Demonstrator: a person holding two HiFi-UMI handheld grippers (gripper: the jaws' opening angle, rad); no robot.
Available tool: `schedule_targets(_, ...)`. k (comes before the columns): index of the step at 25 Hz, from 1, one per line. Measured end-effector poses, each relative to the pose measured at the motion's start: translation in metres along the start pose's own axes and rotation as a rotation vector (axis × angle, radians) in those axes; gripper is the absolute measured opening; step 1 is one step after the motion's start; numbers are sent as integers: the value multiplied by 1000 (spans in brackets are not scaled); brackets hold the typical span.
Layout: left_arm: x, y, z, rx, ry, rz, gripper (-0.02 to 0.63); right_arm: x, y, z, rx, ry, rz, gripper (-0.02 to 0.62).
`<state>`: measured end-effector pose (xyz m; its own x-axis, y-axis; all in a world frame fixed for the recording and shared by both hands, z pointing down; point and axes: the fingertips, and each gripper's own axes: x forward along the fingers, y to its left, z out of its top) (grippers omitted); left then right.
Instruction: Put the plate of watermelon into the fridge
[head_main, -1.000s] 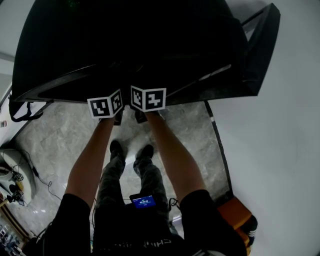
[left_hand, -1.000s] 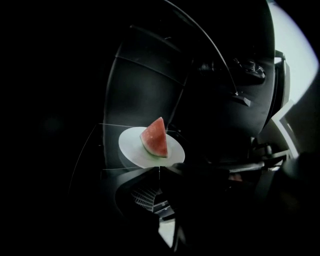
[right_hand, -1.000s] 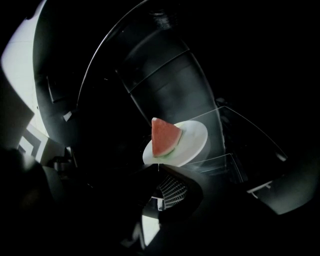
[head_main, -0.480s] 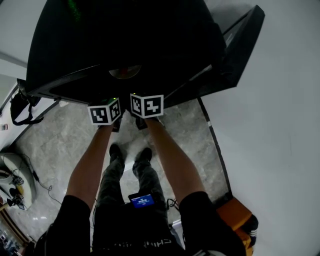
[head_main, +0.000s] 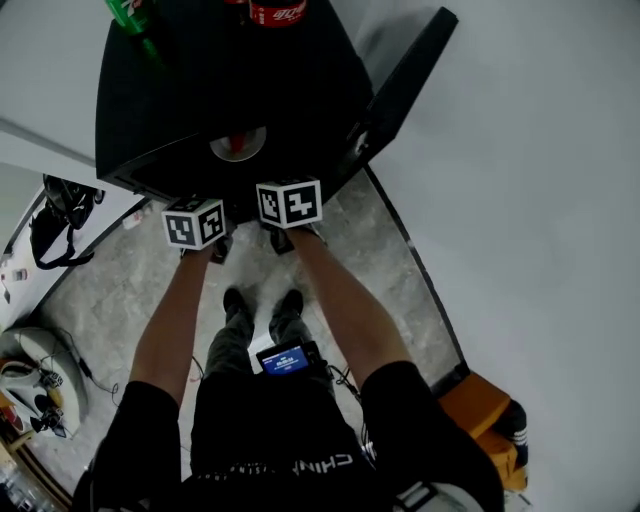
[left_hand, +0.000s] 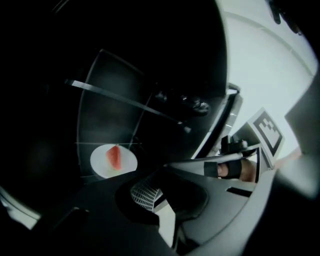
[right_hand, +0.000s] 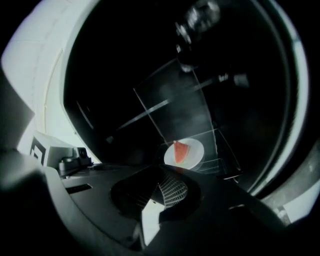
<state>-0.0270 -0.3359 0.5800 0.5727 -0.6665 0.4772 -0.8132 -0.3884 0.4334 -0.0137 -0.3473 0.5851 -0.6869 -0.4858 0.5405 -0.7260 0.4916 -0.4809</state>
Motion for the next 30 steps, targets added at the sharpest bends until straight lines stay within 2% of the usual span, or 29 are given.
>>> schedule_targets(7, -35, -48, 23, 47, -30, -109, 12, -53, 25, 23, 87, -76, 11, 15)
schedule_targets(15, -83, -69, 15, -13, -111, -186, 13, -108, 41, 11, 216, -180, 30, 15)
schedule_targets(21, -109, -63, 4, -53, -159, -200, 12, -128, 34, -19, 258, -184, 24, 15)
schedule_targets(30, -112, -62, 13, -52, -176, -192, 14, -122, 41, -10, 224, -166, 56, 15)
